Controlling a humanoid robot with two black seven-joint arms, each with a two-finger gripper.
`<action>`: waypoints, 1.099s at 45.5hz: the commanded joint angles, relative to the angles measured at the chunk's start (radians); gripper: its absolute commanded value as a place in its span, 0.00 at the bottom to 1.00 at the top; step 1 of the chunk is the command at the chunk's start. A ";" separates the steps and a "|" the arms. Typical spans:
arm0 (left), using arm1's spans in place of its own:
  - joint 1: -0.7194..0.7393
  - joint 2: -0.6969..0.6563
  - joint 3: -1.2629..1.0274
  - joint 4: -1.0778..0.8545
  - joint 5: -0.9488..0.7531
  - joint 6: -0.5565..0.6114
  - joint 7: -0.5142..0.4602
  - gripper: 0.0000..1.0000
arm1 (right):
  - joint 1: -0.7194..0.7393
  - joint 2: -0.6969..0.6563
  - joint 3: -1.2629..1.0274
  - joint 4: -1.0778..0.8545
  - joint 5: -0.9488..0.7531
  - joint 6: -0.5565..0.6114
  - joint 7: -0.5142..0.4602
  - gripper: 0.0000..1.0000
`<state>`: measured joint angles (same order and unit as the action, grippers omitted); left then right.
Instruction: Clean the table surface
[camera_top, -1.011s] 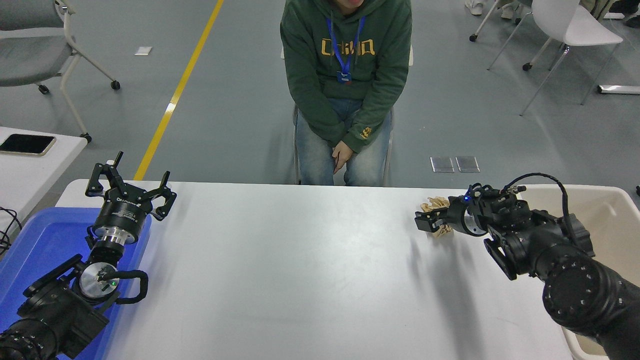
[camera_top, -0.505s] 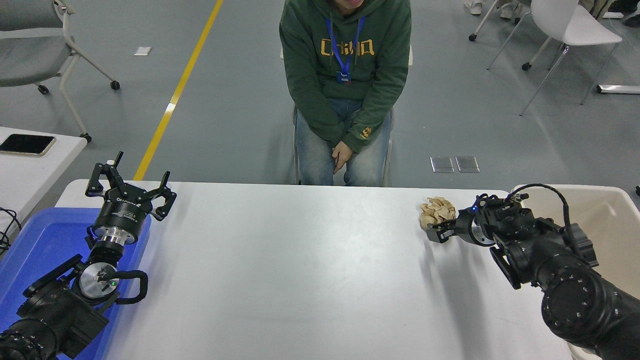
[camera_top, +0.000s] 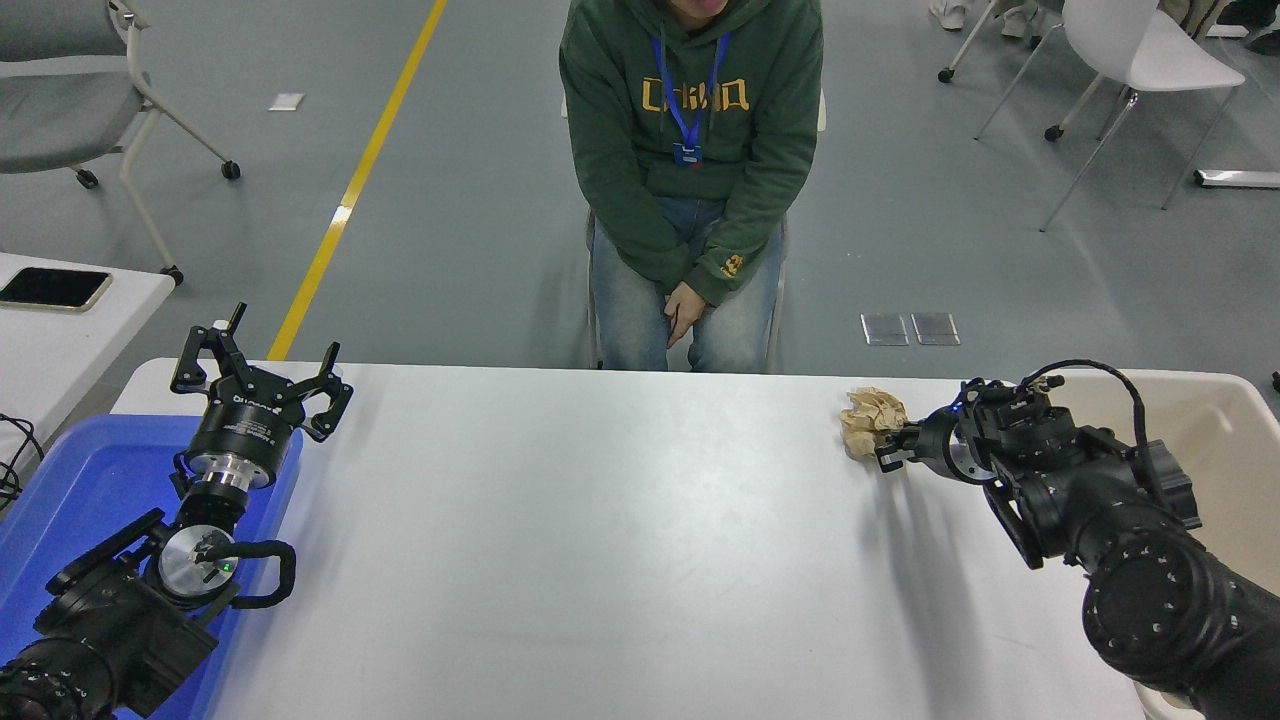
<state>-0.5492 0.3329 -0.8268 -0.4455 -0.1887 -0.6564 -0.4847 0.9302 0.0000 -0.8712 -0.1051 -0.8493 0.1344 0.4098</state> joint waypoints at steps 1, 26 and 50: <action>0.000 0.000 0.000 0.001 0.000 0.000 0.000 1.00 | 0.006 0.000 0.014 -0.053 0.084 0.076 0.017 0.00; 0.000 0.000 0.000 0.001 0.000 0.000 0.000 1.00 | -0.008 0.000 0.009 -0.439 0.161 0.448 0.457 0.00; 0.000 0.000 0.000 0.001 0.000 0.000 -0.002 1.00 | -0.011 -0.002 -0.037 -0.720 0.165 0.695 0.463 0.00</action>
<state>-0.5492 0.3329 -0.8268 -0.4454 -0.1887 -0.6569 -0.4847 0.9314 0.0000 -0.8928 -0.7547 -0.6903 0.7703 0.8575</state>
